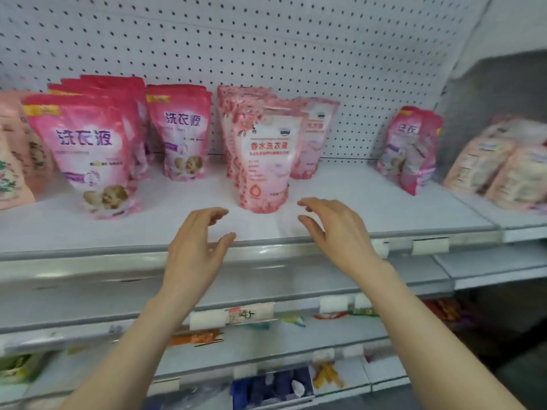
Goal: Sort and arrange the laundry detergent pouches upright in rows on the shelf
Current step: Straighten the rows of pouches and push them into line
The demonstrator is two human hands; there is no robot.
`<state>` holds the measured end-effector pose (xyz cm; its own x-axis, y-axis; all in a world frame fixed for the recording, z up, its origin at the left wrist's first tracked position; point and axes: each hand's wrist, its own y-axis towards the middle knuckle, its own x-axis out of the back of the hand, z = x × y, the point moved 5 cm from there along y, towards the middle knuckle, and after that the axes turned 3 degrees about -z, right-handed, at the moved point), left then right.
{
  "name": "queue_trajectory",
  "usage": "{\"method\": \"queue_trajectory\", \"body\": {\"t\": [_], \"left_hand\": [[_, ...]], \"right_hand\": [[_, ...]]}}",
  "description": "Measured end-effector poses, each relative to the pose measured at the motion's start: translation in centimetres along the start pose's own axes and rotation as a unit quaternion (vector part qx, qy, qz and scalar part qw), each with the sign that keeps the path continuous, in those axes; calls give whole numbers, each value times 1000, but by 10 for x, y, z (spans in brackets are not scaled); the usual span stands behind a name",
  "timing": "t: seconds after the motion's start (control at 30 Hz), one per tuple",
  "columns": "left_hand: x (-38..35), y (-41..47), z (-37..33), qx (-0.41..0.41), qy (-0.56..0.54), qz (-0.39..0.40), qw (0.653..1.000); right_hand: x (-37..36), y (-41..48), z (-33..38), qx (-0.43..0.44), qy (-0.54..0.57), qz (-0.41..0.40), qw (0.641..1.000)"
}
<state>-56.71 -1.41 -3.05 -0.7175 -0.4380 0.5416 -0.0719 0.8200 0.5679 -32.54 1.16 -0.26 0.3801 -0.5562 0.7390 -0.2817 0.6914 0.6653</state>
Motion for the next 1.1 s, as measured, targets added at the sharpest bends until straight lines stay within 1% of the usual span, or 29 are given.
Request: {"method": "queue_trajectory", "body": {"t": [0.2,0.3,0.4,0.53,0.7,0.77,0.83,0.9,1.0,1.1], "left_hand": [[-109,-3,-112,-67,-28,64,995],[-154,9,-156,-96,-29,95,990],[-196,28,-189,-120,-21,134,984],[-257,67,-220,-100,-37,187,976],[-345,115,-254,-61,-42,241,968],[-377,133,-273,-45,-75,242,966],[-406,150,-287,11,-130,230,964],[-433,167,-297,59,-172,199,963],[-455,185,-304,84,-201,140,966],[-463,191,-298,98,-213,122,964]], "right_hand": [[80,-70,-147,-81,-68,-7,994],[106,-85,-212,-135,-93,6,986],[121,-89,-268,-191,-88,9,977],[125,-86,-326,-254,-74,15,964],[121,-76,-382,-290,-50,24,955],[122,-69,-402,-301,-40,21,953],[121,-60,-419,-301,-33,22,953],[120,-55,-432,-297,-19,15,955],[118,-48,-452,-296,13,-4,955],[111,-37,-471,-299,54,6,953]]}}
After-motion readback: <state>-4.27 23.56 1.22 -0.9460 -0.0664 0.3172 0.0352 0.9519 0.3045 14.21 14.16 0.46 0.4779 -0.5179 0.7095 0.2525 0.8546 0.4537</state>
